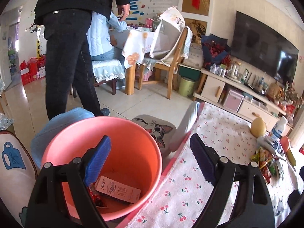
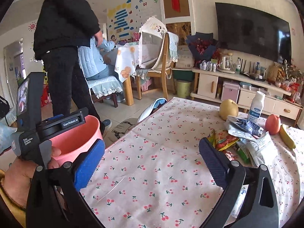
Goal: Collect trash
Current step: 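Move both open tools from the bucket back over the table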
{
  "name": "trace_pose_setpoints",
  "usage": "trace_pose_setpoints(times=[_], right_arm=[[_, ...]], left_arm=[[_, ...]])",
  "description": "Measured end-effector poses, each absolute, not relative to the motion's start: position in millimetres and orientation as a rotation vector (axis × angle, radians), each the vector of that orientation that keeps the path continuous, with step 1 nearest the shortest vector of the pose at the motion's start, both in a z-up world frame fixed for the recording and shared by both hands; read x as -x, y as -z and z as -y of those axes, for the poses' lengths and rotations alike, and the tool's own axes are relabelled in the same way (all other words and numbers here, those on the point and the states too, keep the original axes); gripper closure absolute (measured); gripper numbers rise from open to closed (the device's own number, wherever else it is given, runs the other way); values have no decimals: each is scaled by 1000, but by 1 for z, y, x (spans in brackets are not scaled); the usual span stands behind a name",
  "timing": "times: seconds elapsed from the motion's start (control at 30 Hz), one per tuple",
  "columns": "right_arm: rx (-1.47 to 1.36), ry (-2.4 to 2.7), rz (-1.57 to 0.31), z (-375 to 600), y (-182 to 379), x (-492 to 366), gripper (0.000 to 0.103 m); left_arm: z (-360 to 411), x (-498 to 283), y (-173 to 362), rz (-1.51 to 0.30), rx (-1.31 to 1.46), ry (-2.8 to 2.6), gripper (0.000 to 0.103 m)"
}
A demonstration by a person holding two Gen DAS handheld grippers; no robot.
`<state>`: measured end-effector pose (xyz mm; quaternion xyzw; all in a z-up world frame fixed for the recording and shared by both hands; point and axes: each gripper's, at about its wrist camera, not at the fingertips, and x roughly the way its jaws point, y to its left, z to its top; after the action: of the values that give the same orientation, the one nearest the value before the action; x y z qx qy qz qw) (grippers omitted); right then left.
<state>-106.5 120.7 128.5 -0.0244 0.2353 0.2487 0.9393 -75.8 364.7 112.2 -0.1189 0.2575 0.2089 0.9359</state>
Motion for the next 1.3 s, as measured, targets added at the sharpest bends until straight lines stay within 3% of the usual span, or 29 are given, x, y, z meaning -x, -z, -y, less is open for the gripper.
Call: trace_pose_setpoints(times=[1.3], right_arm=[[-125, -290, -485, 55, -126, 103, 5]], left_arm=[[-223, 68, -100, -494, 31, -156, 17]])
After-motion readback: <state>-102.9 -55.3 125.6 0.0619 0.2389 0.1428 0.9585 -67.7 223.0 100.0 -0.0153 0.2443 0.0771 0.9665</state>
